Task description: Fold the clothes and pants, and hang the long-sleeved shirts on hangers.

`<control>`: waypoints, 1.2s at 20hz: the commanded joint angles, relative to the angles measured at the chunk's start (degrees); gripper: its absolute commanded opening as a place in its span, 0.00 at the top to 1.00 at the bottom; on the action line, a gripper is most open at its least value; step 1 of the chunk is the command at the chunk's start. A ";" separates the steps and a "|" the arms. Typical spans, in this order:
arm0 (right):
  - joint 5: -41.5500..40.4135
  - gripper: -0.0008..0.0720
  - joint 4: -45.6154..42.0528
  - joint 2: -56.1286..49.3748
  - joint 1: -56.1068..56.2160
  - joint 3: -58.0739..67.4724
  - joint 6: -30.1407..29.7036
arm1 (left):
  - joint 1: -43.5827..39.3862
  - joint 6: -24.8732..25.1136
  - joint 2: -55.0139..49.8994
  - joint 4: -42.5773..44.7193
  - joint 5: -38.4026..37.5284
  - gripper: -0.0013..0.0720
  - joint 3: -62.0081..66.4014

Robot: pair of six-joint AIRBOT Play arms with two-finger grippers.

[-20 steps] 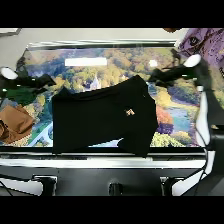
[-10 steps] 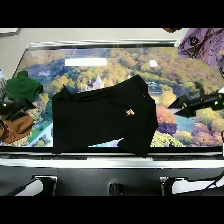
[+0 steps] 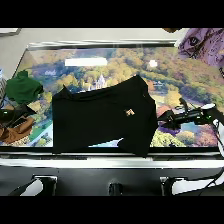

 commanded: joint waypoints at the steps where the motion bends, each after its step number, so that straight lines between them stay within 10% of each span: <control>1: -1.16 0.19 1.51 -1.46 1.73 -0.96 -2.21 | 0.07 0.02 0.17 0.04 1.51 0.03 -0.22; 5: -0.52 0.33 1.64 -1.46 3.67 -1.25 -2.21 | 0.07 -0.09 0.17 0.02 -0.13 0.03 -0.22; 10: 1.29 0.93 1.64 -1.20 3.56 -1.25 -2.62 | 1.07 -2.78 1.18 0.07 -7.56 0.03 -2.03; 24: -0.63 0.95 1.55 -1.16 3.56 -1.25 -2.64 | 20.04 9.44 4.31 -10.95 -6.91 0.03 -32.35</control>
